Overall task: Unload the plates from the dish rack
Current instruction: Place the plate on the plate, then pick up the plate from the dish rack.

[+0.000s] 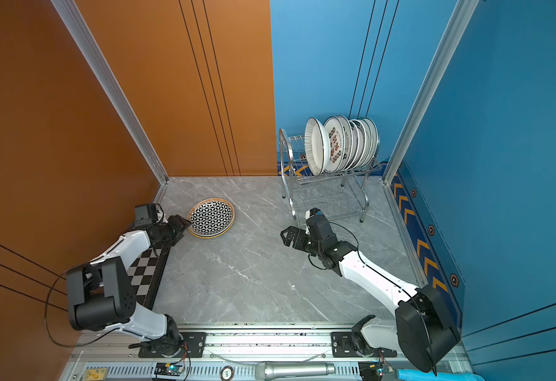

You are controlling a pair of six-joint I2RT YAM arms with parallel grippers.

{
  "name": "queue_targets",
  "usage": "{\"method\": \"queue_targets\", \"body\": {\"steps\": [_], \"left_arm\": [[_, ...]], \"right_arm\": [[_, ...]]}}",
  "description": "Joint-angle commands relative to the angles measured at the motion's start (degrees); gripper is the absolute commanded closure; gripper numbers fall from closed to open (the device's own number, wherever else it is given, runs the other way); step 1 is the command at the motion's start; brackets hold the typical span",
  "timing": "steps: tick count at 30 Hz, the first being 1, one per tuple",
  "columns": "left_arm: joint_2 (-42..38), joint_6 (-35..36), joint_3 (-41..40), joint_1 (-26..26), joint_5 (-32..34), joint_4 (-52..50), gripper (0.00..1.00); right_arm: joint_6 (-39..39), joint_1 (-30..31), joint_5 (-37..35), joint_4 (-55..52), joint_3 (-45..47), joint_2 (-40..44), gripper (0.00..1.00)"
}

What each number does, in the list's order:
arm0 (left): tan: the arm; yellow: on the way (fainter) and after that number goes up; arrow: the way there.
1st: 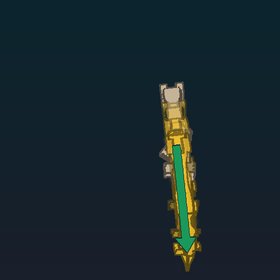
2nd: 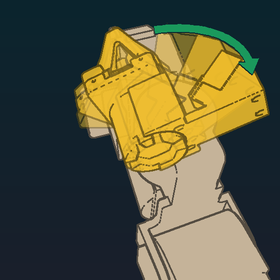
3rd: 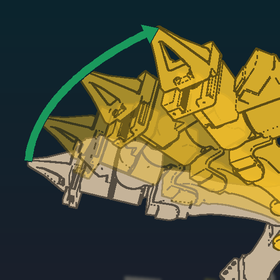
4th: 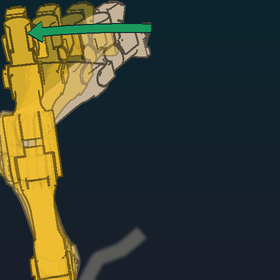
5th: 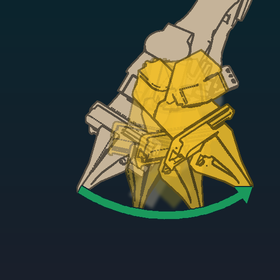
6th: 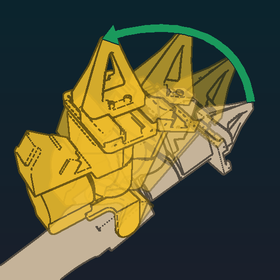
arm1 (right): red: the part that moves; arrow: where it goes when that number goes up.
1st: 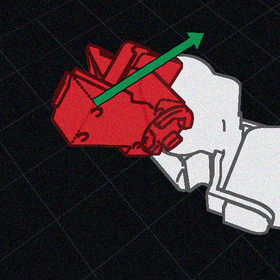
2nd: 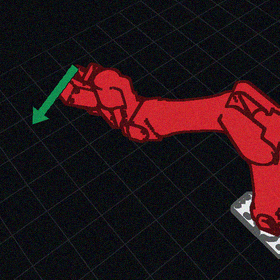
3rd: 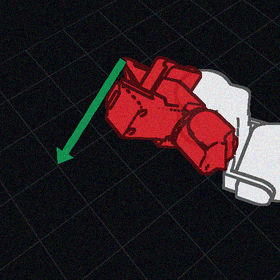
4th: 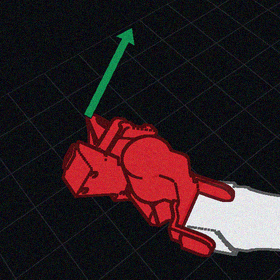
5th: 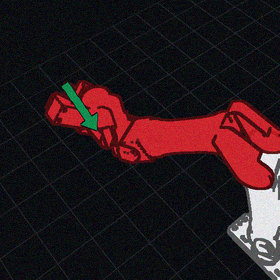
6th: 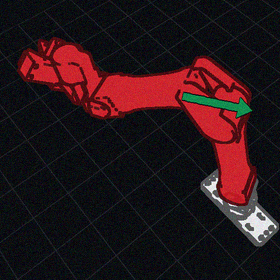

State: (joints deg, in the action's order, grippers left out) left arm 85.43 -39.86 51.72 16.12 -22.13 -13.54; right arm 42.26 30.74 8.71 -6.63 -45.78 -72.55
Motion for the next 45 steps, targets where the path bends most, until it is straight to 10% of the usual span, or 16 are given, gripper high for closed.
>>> {"method": "queue_targets", "body": {"steps": [1,4,17,31,45], "left_arm": [[-4.8,0.1,-2.8,0.5,2.3,-2.3,0.23],[-8.0,-0.5,-4.2,0.3,2.5,-2.8,0.02],[-19.7,-0.3,-6.3,-10.2,4.6,-4.2,0.02],[-29.8,-1.5,-3.9,-31.3,17.3,-6.5,0.02],[-32.2,9.8,-5.0,-34.9,19.5,-6.9,0.02]], "right_arm": [[-4.1,-1.0,-4.0,-6.9,-2.8,2.8,0.00],[-7.4,-2.1,-7.7,-12.8,-5.7,5.0,0.00],[-21.3,-1.3,-28.8,-31.1,-31.8,11.5,0.00],[-37.8,4.6,-48.3,-35.9,-67.1,-14.0,0.00],[-38.0,2.2,-55.5,-36.1,-75.3,-25.6,0.00]]}}
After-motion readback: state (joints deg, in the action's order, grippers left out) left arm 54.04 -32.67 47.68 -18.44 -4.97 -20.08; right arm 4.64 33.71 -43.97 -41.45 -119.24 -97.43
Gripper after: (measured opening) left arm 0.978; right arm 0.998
